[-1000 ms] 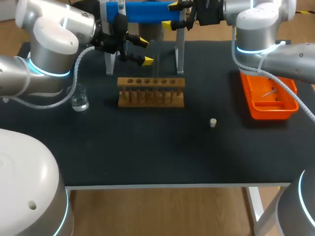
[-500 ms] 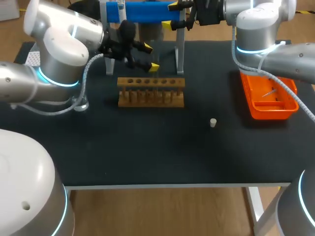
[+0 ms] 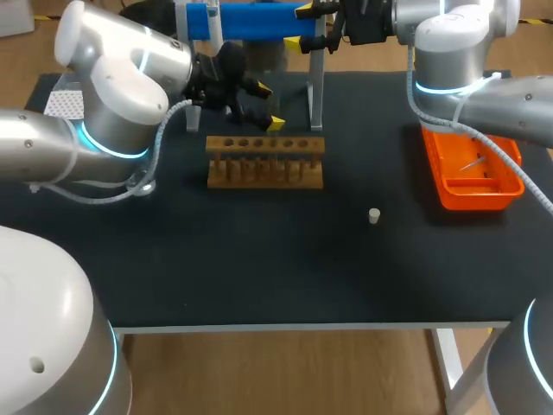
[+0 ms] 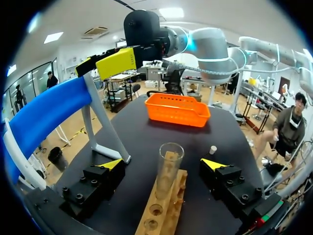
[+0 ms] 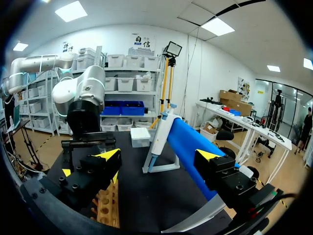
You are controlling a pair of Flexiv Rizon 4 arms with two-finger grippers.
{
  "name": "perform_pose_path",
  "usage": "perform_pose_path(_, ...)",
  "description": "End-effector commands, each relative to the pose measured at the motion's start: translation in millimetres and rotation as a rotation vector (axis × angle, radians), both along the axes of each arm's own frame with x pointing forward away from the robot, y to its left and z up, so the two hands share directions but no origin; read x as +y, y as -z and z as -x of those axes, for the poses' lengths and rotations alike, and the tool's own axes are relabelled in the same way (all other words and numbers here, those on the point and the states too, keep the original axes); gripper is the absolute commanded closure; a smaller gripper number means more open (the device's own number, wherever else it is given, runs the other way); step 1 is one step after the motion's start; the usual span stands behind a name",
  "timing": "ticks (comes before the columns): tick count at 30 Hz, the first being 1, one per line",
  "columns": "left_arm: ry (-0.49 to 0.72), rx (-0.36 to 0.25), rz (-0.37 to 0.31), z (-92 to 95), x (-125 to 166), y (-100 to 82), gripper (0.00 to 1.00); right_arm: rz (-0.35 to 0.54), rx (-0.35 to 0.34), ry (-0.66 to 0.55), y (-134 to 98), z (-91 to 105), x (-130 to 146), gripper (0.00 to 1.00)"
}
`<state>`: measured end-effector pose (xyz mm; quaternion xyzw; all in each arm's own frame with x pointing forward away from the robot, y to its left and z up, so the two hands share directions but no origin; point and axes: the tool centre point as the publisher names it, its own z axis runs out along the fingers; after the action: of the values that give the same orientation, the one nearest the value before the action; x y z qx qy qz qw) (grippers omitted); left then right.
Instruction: Invert the test tube, pick up the pipette, mount the tip to pipette, aspirate from beaker and dispense into the tube, eject the tip, return the pipette, and cap with the stopper.
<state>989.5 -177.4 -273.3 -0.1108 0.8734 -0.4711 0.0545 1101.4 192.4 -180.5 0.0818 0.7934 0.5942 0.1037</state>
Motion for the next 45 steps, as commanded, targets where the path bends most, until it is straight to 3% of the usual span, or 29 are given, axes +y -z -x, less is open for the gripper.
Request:
perform_pose_path(1, -0.013, -0.006, -0.003, -2.0, -5.0, 4.3, 0.00, 0.003, 0.001, 0.000, -0.8, 0.3, -0.6, 0.00)
perform_pose_path(16, -0.006, -0.014, -0.049, -2.4, -13.4, 18.5, 0.00, 0.003, 0.001, 0.000, -0.8, 0.3, -0.6, 0.00)
perform_pose_path(45, 0.048, 0.017, -0.070, -3.7, -14.3, 35.4, 0.00, 0.003, 0.001, 0.000, -0.8, 0.3, -0.6, 0.00)
